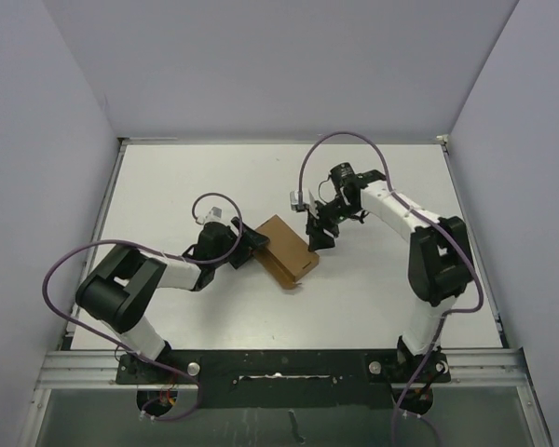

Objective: Fold the paper box

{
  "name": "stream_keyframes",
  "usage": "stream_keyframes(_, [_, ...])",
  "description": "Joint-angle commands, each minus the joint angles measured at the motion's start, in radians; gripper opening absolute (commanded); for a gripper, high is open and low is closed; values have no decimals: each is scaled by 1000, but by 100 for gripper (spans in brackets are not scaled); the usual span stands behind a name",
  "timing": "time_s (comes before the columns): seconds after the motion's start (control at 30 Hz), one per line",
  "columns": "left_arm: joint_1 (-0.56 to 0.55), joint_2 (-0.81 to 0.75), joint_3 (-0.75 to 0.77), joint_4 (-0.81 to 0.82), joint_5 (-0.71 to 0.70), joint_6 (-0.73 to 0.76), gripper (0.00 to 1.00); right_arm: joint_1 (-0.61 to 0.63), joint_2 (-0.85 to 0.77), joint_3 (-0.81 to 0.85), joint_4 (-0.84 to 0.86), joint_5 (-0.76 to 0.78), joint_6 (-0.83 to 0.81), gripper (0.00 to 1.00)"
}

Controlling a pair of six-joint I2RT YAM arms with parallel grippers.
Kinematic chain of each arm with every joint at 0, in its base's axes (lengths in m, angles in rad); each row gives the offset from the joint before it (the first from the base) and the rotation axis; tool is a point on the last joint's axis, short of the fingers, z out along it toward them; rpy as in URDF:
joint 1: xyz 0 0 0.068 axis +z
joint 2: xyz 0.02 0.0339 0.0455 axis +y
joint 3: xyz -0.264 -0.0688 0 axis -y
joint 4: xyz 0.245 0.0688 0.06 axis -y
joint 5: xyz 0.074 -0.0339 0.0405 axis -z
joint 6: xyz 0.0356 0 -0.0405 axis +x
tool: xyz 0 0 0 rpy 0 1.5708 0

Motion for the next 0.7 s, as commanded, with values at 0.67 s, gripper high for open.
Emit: stream_keyframes(0.67, [27, 66, 26, 31, 31, -34, 46, 290, -383, -568, 392, 97, -474, 47])
